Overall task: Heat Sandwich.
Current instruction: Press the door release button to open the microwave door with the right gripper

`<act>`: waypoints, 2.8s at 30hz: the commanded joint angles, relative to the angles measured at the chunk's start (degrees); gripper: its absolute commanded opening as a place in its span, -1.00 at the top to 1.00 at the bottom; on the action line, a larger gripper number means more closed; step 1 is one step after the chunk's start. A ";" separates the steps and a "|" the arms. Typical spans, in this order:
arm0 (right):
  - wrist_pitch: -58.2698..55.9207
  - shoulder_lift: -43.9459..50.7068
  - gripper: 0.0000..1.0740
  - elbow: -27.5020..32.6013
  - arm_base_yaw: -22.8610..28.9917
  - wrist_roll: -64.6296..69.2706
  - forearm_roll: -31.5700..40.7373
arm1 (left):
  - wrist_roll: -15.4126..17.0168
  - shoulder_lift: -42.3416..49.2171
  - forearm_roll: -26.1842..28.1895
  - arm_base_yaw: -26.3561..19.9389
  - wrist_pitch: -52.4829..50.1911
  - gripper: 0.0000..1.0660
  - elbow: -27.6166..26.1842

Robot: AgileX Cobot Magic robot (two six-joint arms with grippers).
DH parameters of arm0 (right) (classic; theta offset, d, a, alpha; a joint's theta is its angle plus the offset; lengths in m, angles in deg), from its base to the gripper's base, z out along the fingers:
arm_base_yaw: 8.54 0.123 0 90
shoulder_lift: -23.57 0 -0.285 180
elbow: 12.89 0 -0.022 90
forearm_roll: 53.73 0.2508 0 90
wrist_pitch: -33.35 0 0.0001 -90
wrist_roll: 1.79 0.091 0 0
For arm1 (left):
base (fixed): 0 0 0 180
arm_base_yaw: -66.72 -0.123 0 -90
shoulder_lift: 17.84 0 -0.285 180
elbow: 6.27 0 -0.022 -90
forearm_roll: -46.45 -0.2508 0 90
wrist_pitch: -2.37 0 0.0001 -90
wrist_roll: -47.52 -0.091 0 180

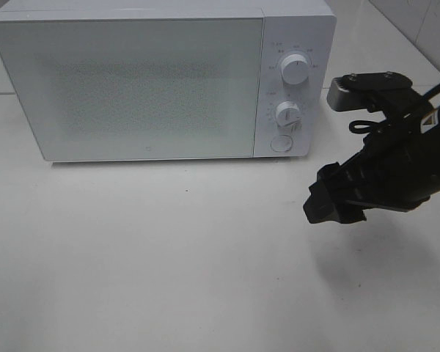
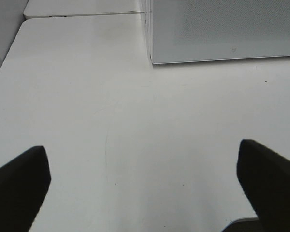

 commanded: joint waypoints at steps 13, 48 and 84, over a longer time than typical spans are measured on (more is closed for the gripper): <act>-17.25 15.81 -0.38 -0.34 -0.17 0.86 -4.30 | 0.17 1.49 0.06 -0.17 -0.63 -0.83 0.23; -39.65 73.34 -0.38 8.37 -11.80 13.87 -18.96 | 0.17 1.49 0.06 -0.17 -0.63 -0.83 0.23; -16.10 67.95 -0.38 8.59 -18.22 13.35 -15.76 | 0.23 1.26 0.06 -0.17 -0.63 -0.83 0.23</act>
